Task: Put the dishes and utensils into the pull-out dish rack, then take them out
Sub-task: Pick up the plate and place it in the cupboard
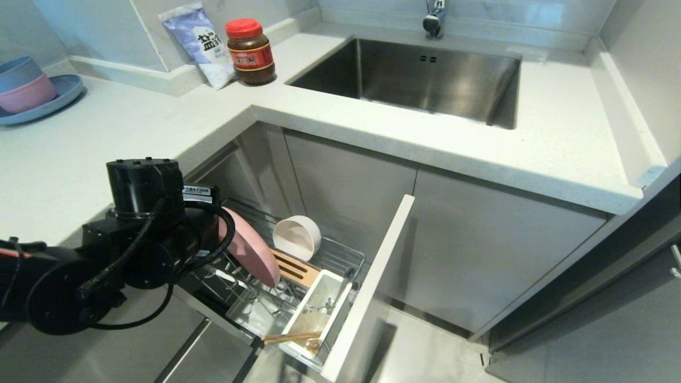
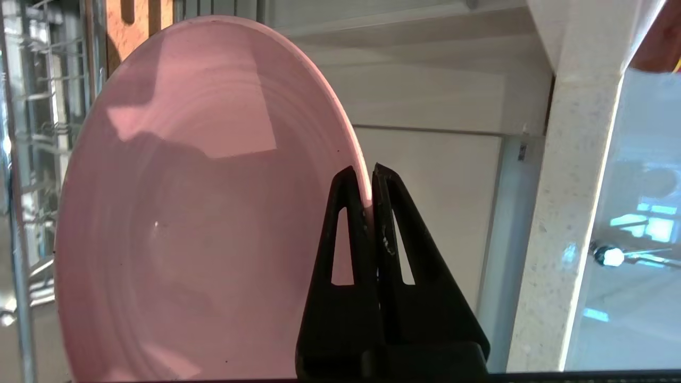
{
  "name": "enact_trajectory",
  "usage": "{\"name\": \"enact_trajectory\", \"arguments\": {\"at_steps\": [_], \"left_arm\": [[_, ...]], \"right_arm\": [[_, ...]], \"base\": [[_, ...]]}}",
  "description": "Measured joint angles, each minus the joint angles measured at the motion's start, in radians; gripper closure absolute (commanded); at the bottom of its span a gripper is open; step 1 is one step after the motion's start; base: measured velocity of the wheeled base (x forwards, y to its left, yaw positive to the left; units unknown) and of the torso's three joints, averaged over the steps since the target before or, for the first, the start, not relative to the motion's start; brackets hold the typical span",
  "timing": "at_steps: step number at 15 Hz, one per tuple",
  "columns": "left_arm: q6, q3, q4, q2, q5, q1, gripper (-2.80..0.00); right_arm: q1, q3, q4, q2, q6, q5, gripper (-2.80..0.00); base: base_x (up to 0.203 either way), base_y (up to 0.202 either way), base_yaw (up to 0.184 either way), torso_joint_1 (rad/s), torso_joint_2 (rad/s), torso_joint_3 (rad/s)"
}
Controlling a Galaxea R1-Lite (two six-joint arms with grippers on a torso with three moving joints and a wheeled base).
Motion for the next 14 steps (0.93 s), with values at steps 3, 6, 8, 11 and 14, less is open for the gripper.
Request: {"name": "enact_trajectory", "arguments": {"at_steps": [3, 6, 8, 11, 14], "left_arm": [[-0.004, 0.017, -0.057, 0.023, -0.005, 0.023, 0.0], [-0.022, 0.024, -0.069, 0.037, -0.011, 0.035, 0.0], [-0.026, 0.025, -0.069, 0.047, -0.015, 0.04, 0.0], [-0.054, 0.026, -0.07, 0.059, -0.044, 0.058, 0.0], [-0.062, 0.032, -0.068, 0.07, -0.052, 0.073, 0.0]], "right_arm": [[0.0, 0.0, 0.0, 0.0, 0.0, 0.0, 0.0], [0.0, 0.0, 0.0, 0.0, 0.0, 0.0, 0.0], [0.0, 0.0, 0.0, 0.0, 0.0, 0.0, 0.0], [0.0, 0.0, 0.0, 0.0, 0.0, 0.0, 0.0], [0.0, 0.0, 0.0, 0.0, 0.0, 0.0, 0.0]], "base": [[0.0, 0.0, 0.0, 0.0, 0.0, 0.0], [0.0, 0.0, 0.0, 0.0, 0.0, 0.0], [0.0, 0.0, 0.0, 0.0, 0.0, 0.0], [0.0, 0.0, 0.0, 0.0, 0.0, 0.0], [0.0, 0.0, 0.0, 0.0, 0.0, 0.0]]}}
